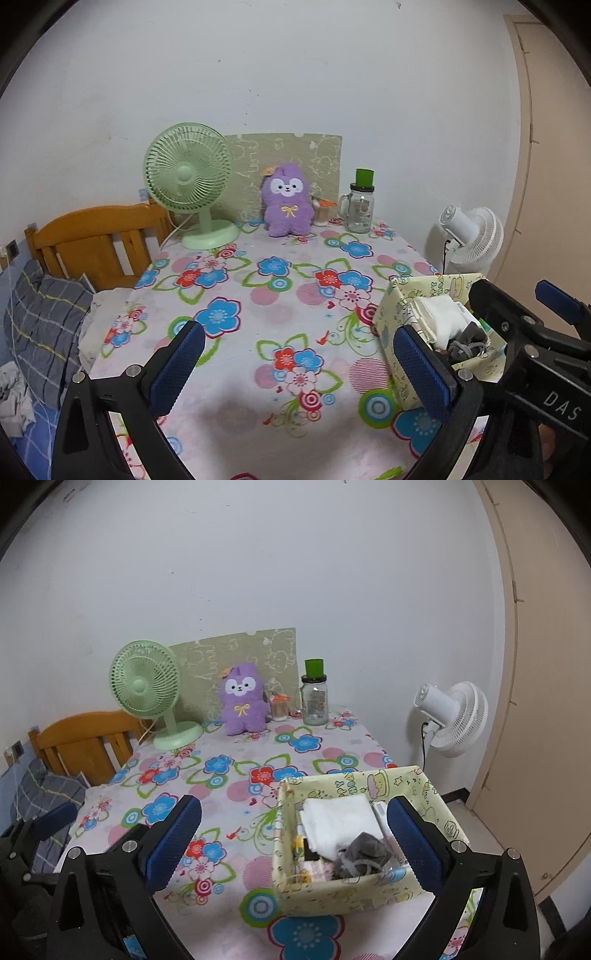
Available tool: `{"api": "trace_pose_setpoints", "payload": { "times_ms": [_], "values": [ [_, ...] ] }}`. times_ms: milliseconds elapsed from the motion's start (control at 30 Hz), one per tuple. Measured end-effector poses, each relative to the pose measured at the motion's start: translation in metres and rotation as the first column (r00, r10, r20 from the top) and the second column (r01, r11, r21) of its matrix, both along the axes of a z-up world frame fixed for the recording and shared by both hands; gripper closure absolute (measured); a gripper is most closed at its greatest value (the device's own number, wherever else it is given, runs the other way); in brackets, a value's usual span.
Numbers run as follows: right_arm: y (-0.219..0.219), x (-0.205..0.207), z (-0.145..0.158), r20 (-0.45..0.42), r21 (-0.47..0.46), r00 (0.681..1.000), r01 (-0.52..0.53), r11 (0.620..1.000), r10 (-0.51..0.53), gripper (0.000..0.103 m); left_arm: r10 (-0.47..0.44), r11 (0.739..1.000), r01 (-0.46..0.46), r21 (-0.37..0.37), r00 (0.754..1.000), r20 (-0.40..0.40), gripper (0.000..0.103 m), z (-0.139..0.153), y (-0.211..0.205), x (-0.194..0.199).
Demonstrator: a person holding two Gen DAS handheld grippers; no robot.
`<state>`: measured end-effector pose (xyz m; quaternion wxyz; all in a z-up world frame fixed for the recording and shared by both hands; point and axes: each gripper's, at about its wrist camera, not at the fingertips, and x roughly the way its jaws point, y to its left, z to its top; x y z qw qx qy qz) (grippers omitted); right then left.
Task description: Organize soft objects
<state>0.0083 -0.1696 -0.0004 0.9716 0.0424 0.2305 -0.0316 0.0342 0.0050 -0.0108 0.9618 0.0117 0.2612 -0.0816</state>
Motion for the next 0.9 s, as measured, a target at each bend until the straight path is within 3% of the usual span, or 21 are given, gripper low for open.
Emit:
{"api": "trace_pose_setpoints", "payload": {
  "times_ms": [900],
  "values": [
    [0.0,-0.015,0.003,0.028,0.009,1.0,0.007,1.0,-0.007,0.0,0.036,0.999,-0.036,-0.011,0.999,0.013,0.0,0.006,0.013,-0.01]
  ]
}}
